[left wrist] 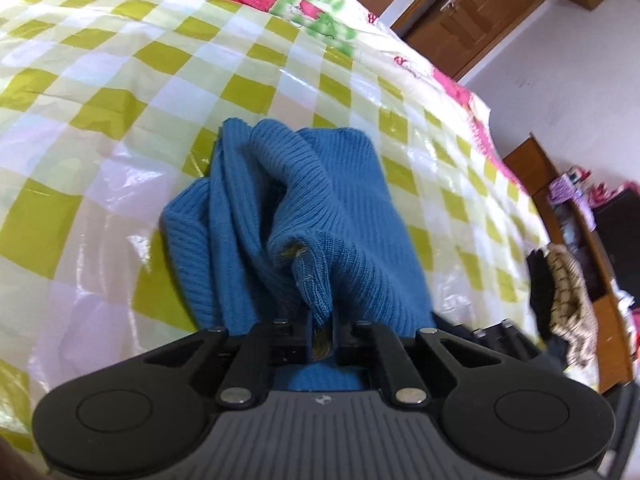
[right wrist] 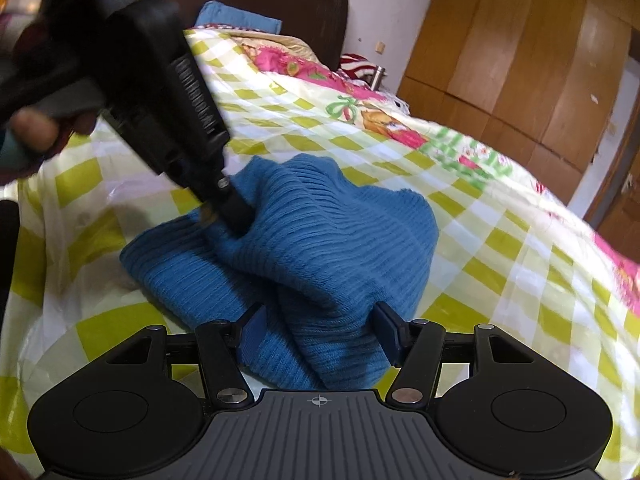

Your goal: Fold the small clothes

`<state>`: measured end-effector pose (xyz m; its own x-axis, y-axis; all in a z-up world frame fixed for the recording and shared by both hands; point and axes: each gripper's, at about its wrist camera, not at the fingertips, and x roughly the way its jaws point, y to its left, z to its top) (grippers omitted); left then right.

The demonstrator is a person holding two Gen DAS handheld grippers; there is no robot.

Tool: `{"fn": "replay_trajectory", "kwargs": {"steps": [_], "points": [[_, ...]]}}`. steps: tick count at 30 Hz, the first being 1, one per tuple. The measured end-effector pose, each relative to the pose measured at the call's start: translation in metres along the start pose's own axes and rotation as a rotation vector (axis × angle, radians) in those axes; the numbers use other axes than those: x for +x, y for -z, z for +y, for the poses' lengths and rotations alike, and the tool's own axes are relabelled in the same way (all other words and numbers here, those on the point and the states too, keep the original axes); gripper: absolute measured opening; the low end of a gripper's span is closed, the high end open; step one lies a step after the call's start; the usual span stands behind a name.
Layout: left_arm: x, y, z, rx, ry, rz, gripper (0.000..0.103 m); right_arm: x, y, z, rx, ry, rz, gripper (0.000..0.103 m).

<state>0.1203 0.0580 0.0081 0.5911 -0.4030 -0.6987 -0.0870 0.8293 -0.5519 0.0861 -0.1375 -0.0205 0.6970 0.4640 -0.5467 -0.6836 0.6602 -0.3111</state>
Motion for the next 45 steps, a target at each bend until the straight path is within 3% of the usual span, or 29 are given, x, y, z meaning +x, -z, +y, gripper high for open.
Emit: {"fn": "replay_trajectory", "kwargs": {"steps": [4, 8, 12, 17, 19, 20, 21, 23, 27, 29, 31, 32, 34, 37, 41, 44, 45], "points": [[-0.005, -0.007, 0.003, -0.044, 0.041, -0.015, 0.022, 0.007, 0.000, 0.006, -0.058, 0.019, -0.017, 0.064], [-0.011, -0.011, 0.004, -0.072, 0.075, -0.024, 0.022, 0.014, -0.007, 0.005, -0.027, 0.082, -0.022, 0.064], [-0.019, -0.012, 0.003, -0.067, 0.081, -0.034, 0.022, 0.007, -0.020, 0.009, -0.033, 0.166, -0.104, 0.065], [-0.015, -0.009, 0.005, -0.075, 0.086, -0.029, 0.022, 0.021, -0.027, 0.029, -0.152, 0.136, -0.113, 0.064], [-0.015, -0.009, 0.005, -0.076, 0.090, -0.025, 0.022, 0.032, -0.029, 0.037, -0.219, 0.163, -0.102, 0.055], [-0.016, -0.009, 0.005, -0.076, 0.096, -0.027, 0.022, 0.037, -0.032, 0.035, -0.198, 0.147, -0.082, 0.025], [-0.020, -0.009, 0.004, -0.074, 0.103, -0.035, 0.022, 0.042, -0.038, 0.028, -0.139, 0.122, -0.048, 0.010], [-0.033, -0.010, 0.002, -0.073, 0.140, -0.057, 0.022, 0.040, -0.051, 0.007, 0.006, 0.074, -0.025, 0.010], [-0.067, -0.002, -0.004, -0.009, 0.193, -0.115, 0.023, -0.004, -0.074, -0.009, 0.101, 0.036, -0.130, 0.008], [-0.070, 0.007, 0.002, 0.013, 0.129, -0.118, 0.023, -0.017, -0.071, -0.001, 0.076, 0.002, -0.183, 0.008], [-0.060, 0.020, 0.015, 0.041, -0.022, -0.084, 0.023, -0.004, -0.058, 0.022, -0.019, 0.003, -0.161, 0.008], [-0.056, 0.023, 0.021, 0.029, -0.054, -0.065, 0.023, 0.009, -0.049, 0.034, -0.060, -0.015, -0.127, 0.009], [-0.054, 0.027, 0.035, -0.027, -0.080, -0.056, 0.023, 0.030, -0.033, 0.057, -0.131, -0.060, -0.070, 0.011], [-0.060, 0.021, 0.032, -0.004, -0.096, -0.111, 0.023, 0.034, -0.025, 0.079, -0.275, 0.003, -0.106, 0.018], [-0.063, 0.011, 0.020, 0.089, -0.182, -0.166, 0.023, 0.023, -0.031, 0.073, -0.206, -0.019, -0.102, 0.038], [-0.077, 0.007, 0.022, 0.097, -0.201, -0.203, 0.023, -0.005, -0.029, 0.067, -0.156, -0.012, -0.121, 0.053], [-0.082, 0.008, 0.019, 0.122, -0.196, -0.210, 0.023, -0.017, -0.031, 0.061, -0.129, -0.011, -0.125, 0.054]]}}
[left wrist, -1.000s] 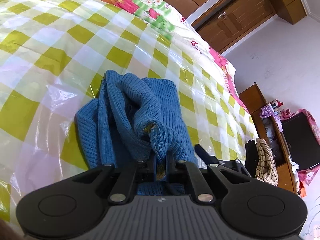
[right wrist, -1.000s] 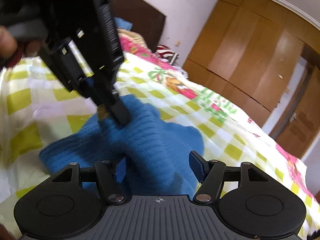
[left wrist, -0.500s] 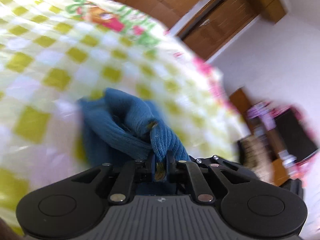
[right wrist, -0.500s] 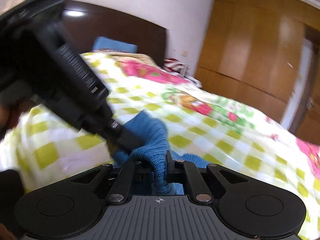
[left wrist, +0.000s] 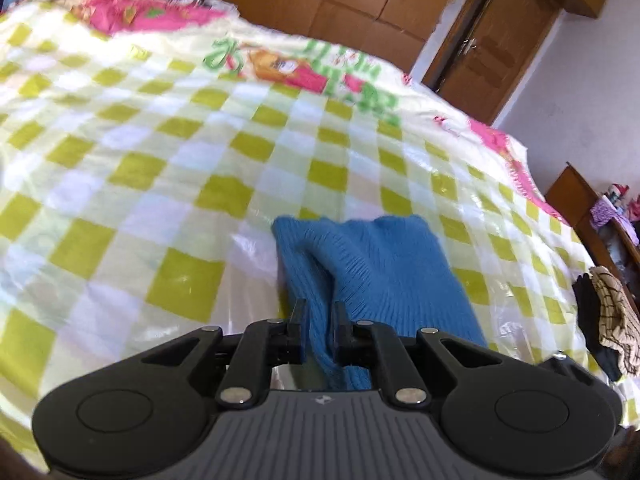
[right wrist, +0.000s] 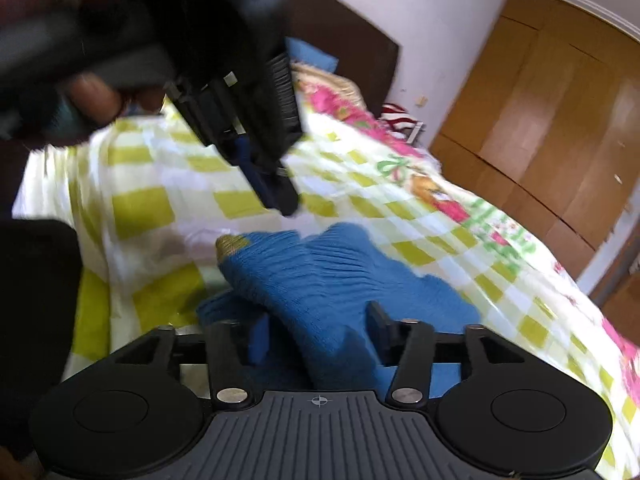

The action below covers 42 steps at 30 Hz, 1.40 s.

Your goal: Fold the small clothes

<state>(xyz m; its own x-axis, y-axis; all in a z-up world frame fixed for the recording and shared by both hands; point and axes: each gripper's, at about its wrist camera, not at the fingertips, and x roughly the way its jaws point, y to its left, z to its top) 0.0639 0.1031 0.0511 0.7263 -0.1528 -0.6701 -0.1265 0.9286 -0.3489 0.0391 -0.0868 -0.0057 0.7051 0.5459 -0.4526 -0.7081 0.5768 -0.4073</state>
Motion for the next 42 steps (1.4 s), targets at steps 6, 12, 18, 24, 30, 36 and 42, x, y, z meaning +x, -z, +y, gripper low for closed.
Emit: {"fn": "replay_trajectory", "kwargs": {"steps": [6, 12, 18, 24, 30, 36, 42], "points": [[0.026, 0.006, -0.037, 0.139, 0.069, 0.041, 0.024, -0.027, 0.016, -0.028, 0.098, 0.064, 0.056, 0.054], [0.062, 0.013, -0.045, 0.190, 0.060, 0.100, 0.024, -0.002, 0.036, -0.012, -0.036, 0.093, 0.148, 0.053], [0.059, 0.019, -0.038, 0.153, 0.076, 0.086, 0.024, -0.002, 0.043, -0.018, -0.061, 0.075, 0.164, 0.052], [0.074, 0.042, -0.051, 0.296, 0.038, 0.181, 0.026, 0.008, 0.056, -0.088, 0.464, 0.101, 0.282, 0.024], [0.045, 0.033, -0.047, 0.246, 0.047, 0.126, 0.025, -0.016, 0.056, -0.104, 0.567, 0.041, 0.318, 0.024], [0.036, 0.010, -0.054, 0.200, 0.069, -0.018, 0.025, -0.048, 0.019, -0.121, 0.540, 0.003, 0.151, 0.039], [0.088, 0.007, -0.036, 0.094, -0.080, 0.008, 0.026, 0.057, 0.014, -0.152, 0.614, -0.048, 0.154, 0.041]]}}
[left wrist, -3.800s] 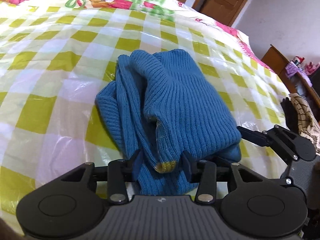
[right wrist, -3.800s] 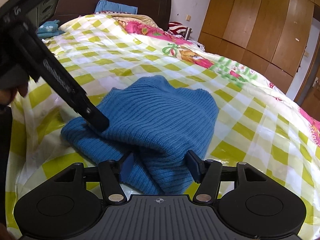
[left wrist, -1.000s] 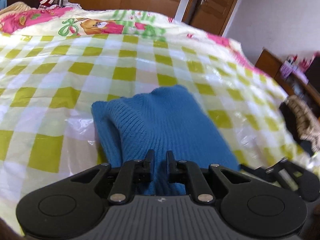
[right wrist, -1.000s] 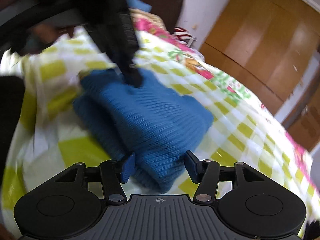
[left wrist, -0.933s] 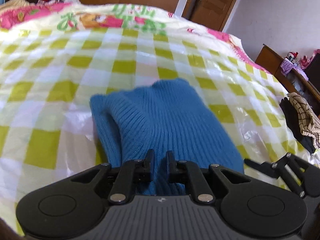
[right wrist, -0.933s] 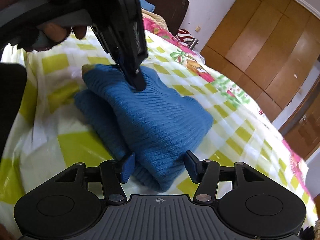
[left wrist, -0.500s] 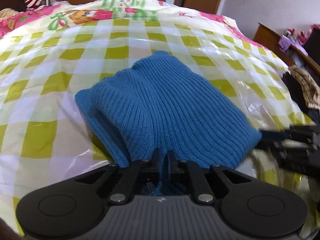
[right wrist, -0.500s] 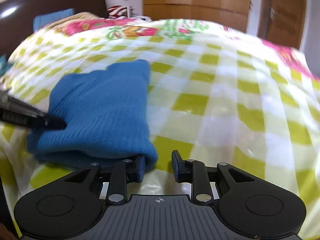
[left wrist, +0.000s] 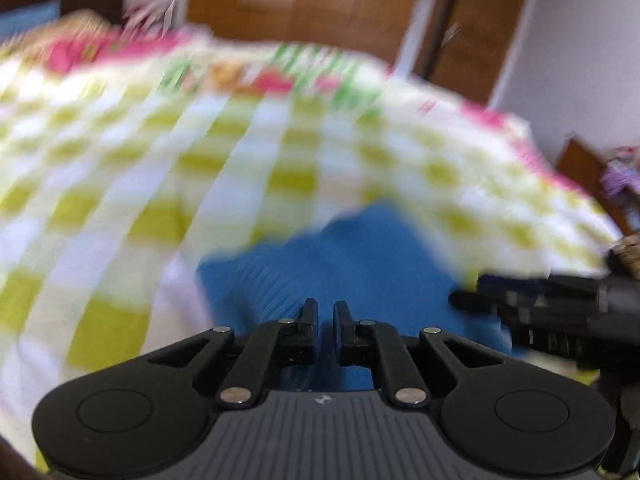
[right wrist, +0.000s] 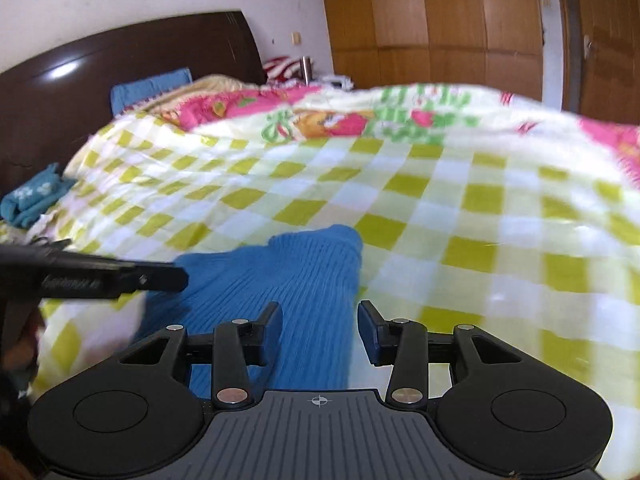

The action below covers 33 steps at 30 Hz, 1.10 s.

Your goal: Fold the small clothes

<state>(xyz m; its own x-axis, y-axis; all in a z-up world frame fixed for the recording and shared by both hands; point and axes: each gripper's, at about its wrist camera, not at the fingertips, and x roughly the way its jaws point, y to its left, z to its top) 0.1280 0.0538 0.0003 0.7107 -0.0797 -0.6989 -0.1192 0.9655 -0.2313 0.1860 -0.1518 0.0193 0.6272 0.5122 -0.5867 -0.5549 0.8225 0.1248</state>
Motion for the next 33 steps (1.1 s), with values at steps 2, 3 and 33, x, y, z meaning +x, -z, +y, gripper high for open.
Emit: {"fn": "replay_trajectory", "kwargs": {"steps": [2, 3, 33], "points": [[0.001, 0.012, 0.012, -0.033, 0.000, 0.012, 0.028, 0.027, 0.001, 0.000, 0.003, 0.009, 0.048, 0.042], [-0.002, 0.016, 0.017, -0.050, 0.004, 0.012, 0.028, 0.035, 0.005, 0.003, 0.003, 0.006, 0.076, 0.043], [-0.036, 0.005, -0.036, 0.164, -0.064, 0.016, 0.063, -0.065, 0.033, 0.043, 0.137, 0.235, -0.017, 0.045]]}}
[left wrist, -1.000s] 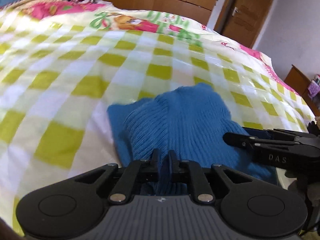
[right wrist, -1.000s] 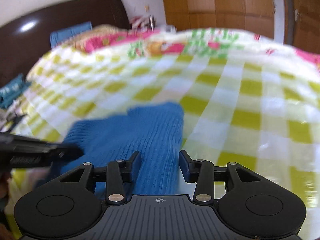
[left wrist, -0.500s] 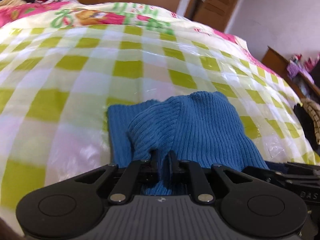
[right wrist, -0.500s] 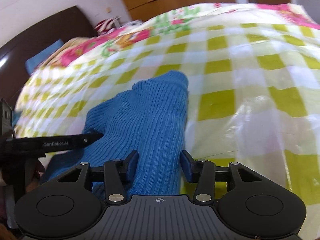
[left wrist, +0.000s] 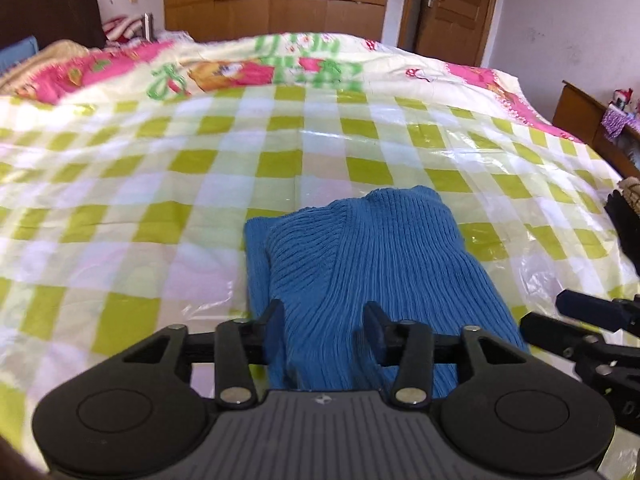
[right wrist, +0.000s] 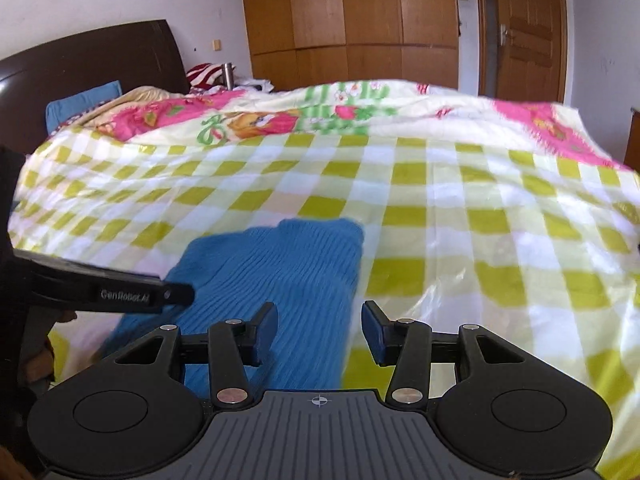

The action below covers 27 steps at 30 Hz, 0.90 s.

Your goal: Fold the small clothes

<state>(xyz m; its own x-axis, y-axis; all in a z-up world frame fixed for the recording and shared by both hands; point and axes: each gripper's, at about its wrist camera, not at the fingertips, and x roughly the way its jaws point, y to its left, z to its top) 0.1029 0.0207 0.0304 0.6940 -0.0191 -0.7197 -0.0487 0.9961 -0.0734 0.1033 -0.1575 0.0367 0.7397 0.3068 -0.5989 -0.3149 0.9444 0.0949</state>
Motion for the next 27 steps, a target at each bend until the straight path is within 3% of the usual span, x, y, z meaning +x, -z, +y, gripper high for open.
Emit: {"fn": "replay_trajectory", "kwargs": {"steps": [3, 10, 12, 16, 27], "points": [[-0.015, 0.009, -0.005, 0.009, -0.060, -0.005, 0.076, -0.008, 0.007, 0.006, 0.025, -0.008, 0.016, 0.045], [-0.034, 0.028, -0.005, -0.023, -0.100, -0.022, 0.090, -0.021, 0.014, 0.012, 0.049, 0.002, 0.019, 0.046], [-0.036, 0.032, -0.006, -0.021, -0.123, -0.018, 0.103, -0.022, 0.017, 0.014, 0.049, 0.000, 0.026, 0.046], [-0.040, 0.042, -0.006, -0.021, -0.167, -0.016, 0.103, -0.024, 0.027, 0.019, 0.044, 0.001, 0.043, 0.046], [-0.037, 0.068, -0.007, -0.040, -0.142, 0.050, 0.103, -0.026, 0.046, 0.022, 0.049, 0.004, 0.077, 0.048]]}}
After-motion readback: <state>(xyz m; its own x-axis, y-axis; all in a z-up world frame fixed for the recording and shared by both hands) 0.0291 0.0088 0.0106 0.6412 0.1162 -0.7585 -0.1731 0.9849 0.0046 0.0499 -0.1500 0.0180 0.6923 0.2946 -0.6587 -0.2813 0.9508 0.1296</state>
